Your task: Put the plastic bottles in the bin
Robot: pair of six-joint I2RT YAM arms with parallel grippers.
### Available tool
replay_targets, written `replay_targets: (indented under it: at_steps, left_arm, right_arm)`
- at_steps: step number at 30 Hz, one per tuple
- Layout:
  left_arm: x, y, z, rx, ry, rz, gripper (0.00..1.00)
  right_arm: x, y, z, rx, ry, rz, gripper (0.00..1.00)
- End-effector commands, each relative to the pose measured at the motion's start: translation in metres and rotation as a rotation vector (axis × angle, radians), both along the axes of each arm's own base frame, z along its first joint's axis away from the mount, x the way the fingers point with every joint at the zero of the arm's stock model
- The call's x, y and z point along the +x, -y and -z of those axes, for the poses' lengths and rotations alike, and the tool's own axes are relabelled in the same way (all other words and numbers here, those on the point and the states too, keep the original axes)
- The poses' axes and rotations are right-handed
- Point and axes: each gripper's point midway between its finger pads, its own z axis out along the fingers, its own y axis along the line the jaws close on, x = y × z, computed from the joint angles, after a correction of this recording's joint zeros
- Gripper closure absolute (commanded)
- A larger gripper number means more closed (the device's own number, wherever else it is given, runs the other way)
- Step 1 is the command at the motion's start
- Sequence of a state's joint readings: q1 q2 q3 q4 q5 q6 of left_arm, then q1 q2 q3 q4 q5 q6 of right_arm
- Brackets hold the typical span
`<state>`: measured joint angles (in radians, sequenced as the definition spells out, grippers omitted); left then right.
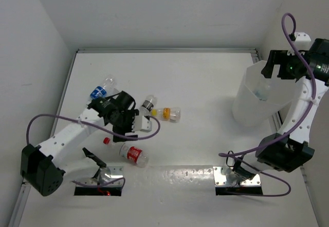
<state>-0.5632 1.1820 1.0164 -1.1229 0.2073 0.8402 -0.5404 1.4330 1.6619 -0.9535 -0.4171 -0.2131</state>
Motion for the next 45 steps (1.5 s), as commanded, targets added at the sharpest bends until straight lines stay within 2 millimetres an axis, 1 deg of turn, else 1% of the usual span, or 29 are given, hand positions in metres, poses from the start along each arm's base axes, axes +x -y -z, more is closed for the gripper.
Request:
replay_targets:
  at_steps: [1, 5, 10, 11, 15, 17, 18, 19, 20, 22, 23, 24, 25, 26, 27, 29, 30, 31, 32, 33, 34, 35, 36, 37, 38, 39, 40, 43, 45]
  left_arm:
    - [-0.023, -0.014, 0.013, 0.060, 0.044, 0.147, 0.16]
    - [-0.035, -0.020, 0.035, 0.098, 0.031, 0.167, 0.14]
    - [-0.041, -0.015, 0.053, 0.100, 0.029, 0.201, 0.13]
    - [-0.045, -0.015, 0.061, 0.106, 0.021, 0.216, 0.13]
    - [-0.046, -0.009, 0.086, 0.104, 0.019, 0.263, 0.15]
    - [-0.056, -0.010, 0.103, 0.115, -0.015, 0.293, 0.17]
    - [-0.056, -0.010, 0.107, 0.112, -0.012, 0.293, 0.17]
    - [-0.053, -0.004, 0.111, 0.094, 0.013, 0.303, 0.20]
    - [-0.056, -0.009, 0.120, 0.112, 0.006, 0.301, 0.21]
    - [-0.048, -0.003, 0.123, 0.091, 0.047, 0.288, 0.28]
    - [-0.047, -0.002, 0.124, 0.083, 0.052, 0.276, 0.33]
    - [-0.044, -0.001, 0.126, 0.085, 0.059, 0.263, 0.38]
    - [-0.034, 0.010, 0.115, 0.055, 0.086, 0.235, 0.51]
    - [-0.034, 0.010, 0.115, 0.054, 0.083, 0.224, 0.58]
    - [-0.017, 0.026, 0.092, -0.012, 0.119, 0.184, 0.62]
    - [-0.005, 0.049, 0.055, -0.124, 0.111, 0.109, 0.70]
    - [0.009, 0.081, 0.004, -0.279, 0.142, 0.106, 0.73]
    - [0.016, 0.095, -0.023, -0.363, 0.140, 0.075, 0.73]
    - [0.019, 0.110, -0.045, -0.440, 0.118, 0.053, 0.73]
    - [0.018, 0.125, -0.068, -0.524, 0.062, -0.002, 0.74]
    - [0.017, 0.145, -0.115, -0.658, 0.036, 0.023, 0.76]
    - [0.021, 0.154, -0.135, -0.726, 0.008, 0.007, 0.77]
    - [0.026, 0.167, -0.150, -0.792, -0.060, -0.043, 0.79]
    - [0.028, 0.174, -0.183, -0.881, -0.079, -0.020, 0.79]
    - [0.031, 0.179, -0.195, -0.922, -0.104, -0.027, 0.81]
    - [0.034, 0.185, -0.213, -0.983, -0.140, -0.053, 0.82]
    - [0.037, 0.190, -0.226, -1.028, -0.187, -0.038, 0.84]
    - [0.038, 0.197, -0.249, -1.124, -0.324, -0.029, 0.86]
    - [0.041, 0.203, -0.261, -1.182, -0.389, -0.028, 0.86]
  right_arm:
    - [-0.004, 0.000, -0.015, 0.000, 0.036, 0.086, 0.00]
    - [-0.007, -0.015, -0.035, 0.019, 0.087, 0.084, 0.00]
    - [-0.010, -0.056, -0.042, 0.131, 0.181, -0.126, 0.00]
    - [-0.017, -0.068, -0.053, 0.150, 0.231, -0.162, 0.00]
    - [-0.021, -0.093, -0.046, 0.146, 0.231, -0.266, 0.00]
    - [-0.024, -0.103, -0.036, 0.143, 0.159, -0.263, 0.00]
    - [-0.022, -0.105, -0.045, 0.130, 0.166, -0.271, 0.00]
    - [-0.023, -0.108, -0.044, 0.109, 0.158, -0.306, 0.00]
    - [-0.026, -0.116, -0.041, 0.124, 0.134, -0.327, 0.00]
    - [-0.030, -0.125, -0.041, 0.134, 0.137, -0.355, 0.00]
    - [-0.033, -0.137, -0.046, 0.160, 0.159, -0.411, 0.00]
    - [-0.038, -0.142, -0.044, 0.170, 0.164, -0.433, 0.00]
    - [-0.038, -0.153, -0.045, 0.197, 0.179, -0.476, 0.00]
    - [-0.041, -0.155, -0.047, 0.206, 0.181, -0.469, 0.00]
    - [-0.040, -0.167, -0.047, 0.240, 0.180, -0.488, 0.03]
    - [-0.038, -0.178, -0.051, 0.286, 0.188, -0.509, 0.07]
    - [-0.036, -0.191, -0.053, 0.323, 0.190, -0.544, 0.08]
    - [-0.038, -0.197, -0.056, 0.341, 0.195, -0.558, 0.09]
    - [-0.038, -0.204, -0.056, 0.356, 0.203, -0.594, 0.09]
    - [-0.043, -0.220, -0.058, 0.450, 0.165, -0.592, 0.11]
    - [-0.040, -0.229, -0.071, 0.474, 0.222, -0.652, 0.11]
    - [-0.041, -0.242, -0.070, 0.506, 0.213, -0.688, 0.11]
    - [-0.039, -0.258, -0.084, 0.557, 0.242, -0.722, 0.11]
    - [-0.042, -0.267, -0.089, 0.585, 0.246, -0.766, 0.11]
    - [-0.044, -0.281, -0.094, 0.599, 0.267, -0.820, 0.11]
    - [-0.046, -0.286, -0.099, 0.660, 0.246, -0.806, 0.09]
    - [-0.055, -0.308, -0.109, 0.672, 0.266, -0.891, 0.07]
    - [-0.054, -0.325, -0.132, 0.735, 0.323, -0.951, 0.02]
    - [-0.055, -0.332, -0.138, 0.815, 0.275, -0.955, 0.02]
